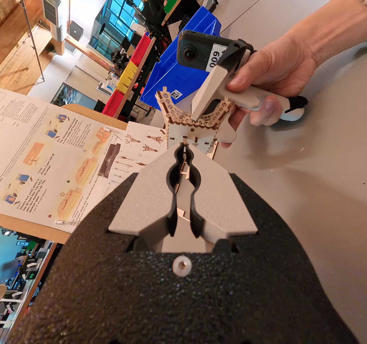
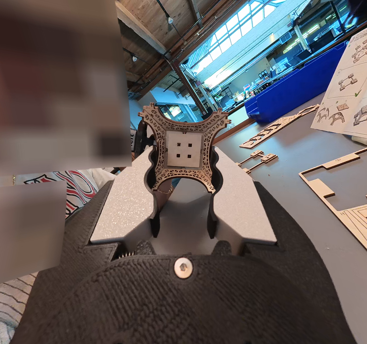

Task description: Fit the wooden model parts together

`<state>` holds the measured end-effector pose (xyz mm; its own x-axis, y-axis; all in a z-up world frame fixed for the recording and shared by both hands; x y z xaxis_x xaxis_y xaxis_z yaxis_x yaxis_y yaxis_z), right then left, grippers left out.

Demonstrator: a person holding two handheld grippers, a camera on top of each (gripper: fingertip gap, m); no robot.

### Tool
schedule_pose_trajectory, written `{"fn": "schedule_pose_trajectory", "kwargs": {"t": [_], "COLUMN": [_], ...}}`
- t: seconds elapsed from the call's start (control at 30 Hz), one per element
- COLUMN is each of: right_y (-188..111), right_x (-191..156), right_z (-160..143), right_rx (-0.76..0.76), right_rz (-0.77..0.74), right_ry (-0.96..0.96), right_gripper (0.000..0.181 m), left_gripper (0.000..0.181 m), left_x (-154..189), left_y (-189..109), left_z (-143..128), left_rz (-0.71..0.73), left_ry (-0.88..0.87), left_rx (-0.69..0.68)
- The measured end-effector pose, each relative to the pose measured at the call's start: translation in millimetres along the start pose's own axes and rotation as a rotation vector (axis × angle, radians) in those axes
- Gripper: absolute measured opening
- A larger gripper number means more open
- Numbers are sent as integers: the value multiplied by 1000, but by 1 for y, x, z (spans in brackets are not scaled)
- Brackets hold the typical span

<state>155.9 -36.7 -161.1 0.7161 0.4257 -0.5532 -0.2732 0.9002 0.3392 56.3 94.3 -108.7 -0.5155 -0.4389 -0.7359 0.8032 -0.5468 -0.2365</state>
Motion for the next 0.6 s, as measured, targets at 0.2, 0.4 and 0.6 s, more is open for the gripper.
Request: {"fn": "schedule_pose_trajectory", "kwargs": {"t": [0.2, 0.4, 0.6], "right_y": [0, 1, 2], "right_x": [0, -1, -2], "right_z": [0, 0, -1], "right_rx": [-22, -37, -50], "right_rz": [-29, -42, -53], "right_ry": [-33, -54, -69], "right_gripper": [52, 52, 52], "left_gripper": [0, 0, 0], "left_x": [1, 1, 0], "left_y": [0, 0, -1], "left_z": [-1, -2, -2], "left_rz": [-11, -19, -31], "left_ry": [7, 7, 8], "left_rx": [-19, -28, -39]}}
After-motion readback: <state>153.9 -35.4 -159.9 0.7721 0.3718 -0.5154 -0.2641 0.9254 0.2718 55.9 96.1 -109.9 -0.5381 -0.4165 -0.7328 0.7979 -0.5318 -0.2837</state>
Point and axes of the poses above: each gripper's, where its closed fingertips meet, y out along the fingers, z out of its top, x = y × z across the jaws, the point moved 9 cm from there along -y, back along the fingers
